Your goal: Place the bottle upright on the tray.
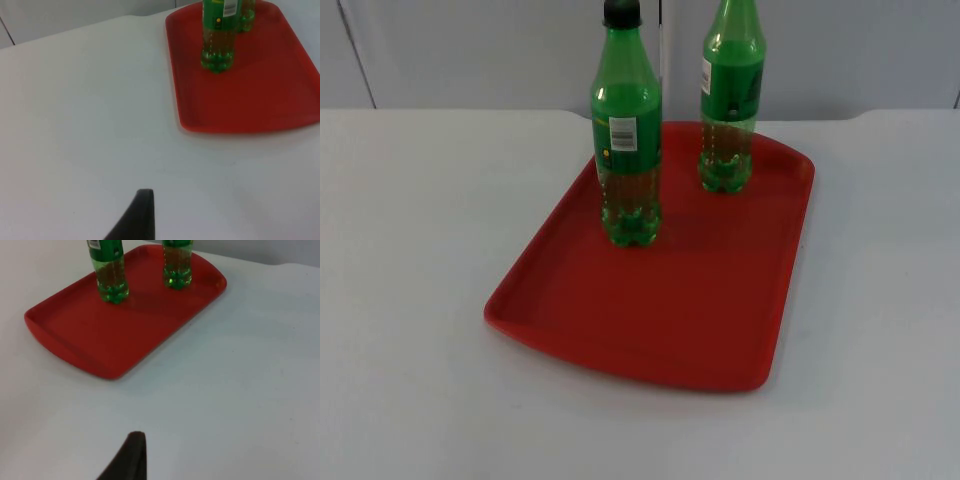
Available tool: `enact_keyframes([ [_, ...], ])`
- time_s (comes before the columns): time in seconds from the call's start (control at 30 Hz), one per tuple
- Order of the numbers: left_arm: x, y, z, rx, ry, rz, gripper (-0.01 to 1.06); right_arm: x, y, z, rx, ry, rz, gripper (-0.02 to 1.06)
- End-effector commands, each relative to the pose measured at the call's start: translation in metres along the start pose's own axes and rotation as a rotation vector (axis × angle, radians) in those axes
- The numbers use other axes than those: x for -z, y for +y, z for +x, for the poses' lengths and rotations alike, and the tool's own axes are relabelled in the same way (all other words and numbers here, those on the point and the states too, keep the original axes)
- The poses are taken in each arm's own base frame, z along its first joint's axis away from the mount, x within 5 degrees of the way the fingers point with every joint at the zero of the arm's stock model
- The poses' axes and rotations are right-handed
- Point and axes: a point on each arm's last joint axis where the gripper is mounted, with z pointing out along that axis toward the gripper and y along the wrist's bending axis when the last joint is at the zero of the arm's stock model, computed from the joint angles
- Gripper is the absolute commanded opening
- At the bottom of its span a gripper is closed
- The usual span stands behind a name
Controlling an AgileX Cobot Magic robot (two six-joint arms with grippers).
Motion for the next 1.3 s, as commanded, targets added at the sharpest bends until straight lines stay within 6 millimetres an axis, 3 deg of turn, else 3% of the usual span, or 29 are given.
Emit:
enact_keyframes([
  [0.0,-0.0008,-0.0002,0.0009,0.003,-0.001,0.001,1.05,-0.0002,0.0001,0.0004,-0.001,-0.004,-0.001,1.05],
  [0.83,-0.0008,-0.0002,0.0009,0.003,-0.001,0.001,1.05,-0.0002,0.0028,0.0004,0.016,-0.005,-0.026,1.05],
  [1.27,-0.0008,-0.0002,0.0009,0.003,-0.001,0.001,1.05,-0.0004,0.0044,0.0002,-0.087,0.0,0.171,1.05],
])
